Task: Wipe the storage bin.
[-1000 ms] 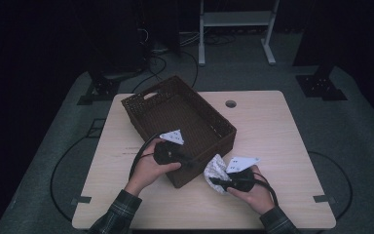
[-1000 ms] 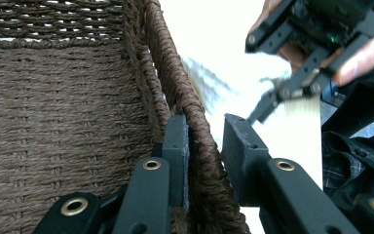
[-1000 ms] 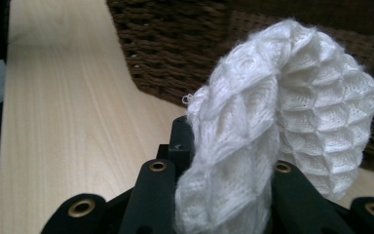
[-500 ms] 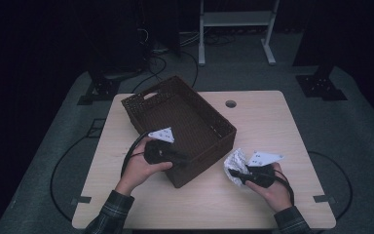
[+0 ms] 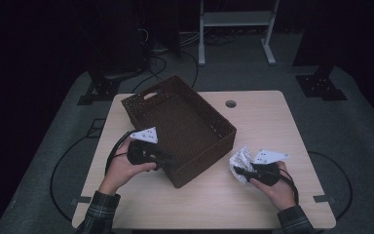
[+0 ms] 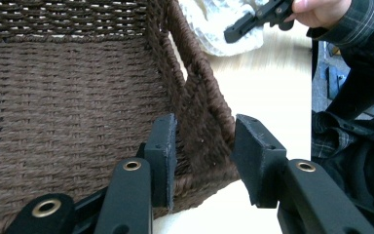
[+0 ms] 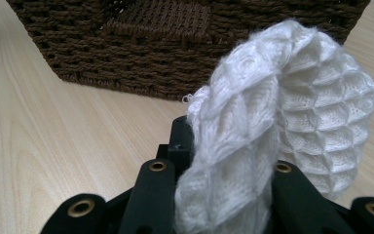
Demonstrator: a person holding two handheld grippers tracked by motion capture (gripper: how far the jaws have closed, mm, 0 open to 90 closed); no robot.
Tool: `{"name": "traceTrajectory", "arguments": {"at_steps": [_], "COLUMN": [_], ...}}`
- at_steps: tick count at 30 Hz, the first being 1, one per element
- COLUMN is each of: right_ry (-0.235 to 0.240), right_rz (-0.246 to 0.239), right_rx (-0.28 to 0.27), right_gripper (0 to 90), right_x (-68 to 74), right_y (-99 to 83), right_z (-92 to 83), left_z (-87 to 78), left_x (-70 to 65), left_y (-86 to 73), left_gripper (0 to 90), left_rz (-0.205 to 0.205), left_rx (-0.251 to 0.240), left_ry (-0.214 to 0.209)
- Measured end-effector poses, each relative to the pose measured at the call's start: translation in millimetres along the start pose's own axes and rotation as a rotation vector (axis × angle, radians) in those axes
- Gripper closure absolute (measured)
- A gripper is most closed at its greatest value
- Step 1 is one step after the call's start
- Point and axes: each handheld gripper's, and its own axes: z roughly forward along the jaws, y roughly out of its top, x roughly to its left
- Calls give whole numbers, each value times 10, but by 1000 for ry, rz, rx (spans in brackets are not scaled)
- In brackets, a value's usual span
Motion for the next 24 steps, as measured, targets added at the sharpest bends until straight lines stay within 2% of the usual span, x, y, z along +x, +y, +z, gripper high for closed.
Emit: {"name": "traceTrajectory", "arguments": {"at_steps": [4,12,20,24], "right_ry": [1,0,-3,-10], "right_rz": [-2,-3,0,-2], "right_rx": [0,-1,5,1], "right_gripper": [741,741,741,741], "right_x": [-1,-4,-6,-17], "right_y": [-1,-3,-5,-2], "right_z": [1,-1,3,-18], "left_z": [16,33,134,205], "left_x": [1,-10,9,-9], "left_y": [-26,-41,-34,12], "left_gripper": [578,572,586,587], "left_rz": [19,44,15,15], "left_rx": [18,20,-22,-30], "left_ry": [-6,-25,-57,-53]}}
